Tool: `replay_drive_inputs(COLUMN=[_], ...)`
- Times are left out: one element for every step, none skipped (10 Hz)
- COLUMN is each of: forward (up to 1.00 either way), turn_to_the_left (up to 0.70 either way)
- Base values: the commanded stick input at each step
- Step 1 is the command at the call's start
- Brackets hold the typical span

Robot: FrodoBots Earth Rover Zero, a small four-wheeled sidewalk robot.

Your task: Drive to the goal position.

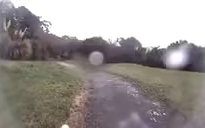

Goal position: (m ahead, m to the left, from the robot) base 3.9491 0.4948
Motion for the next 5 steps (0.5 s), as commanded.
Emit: replay_drive_inputs(forward=[0.7,0.7,0.7,0.7,0.7], turn_to_the_left=[0.0,0.0,0.0,0.0,0.0])
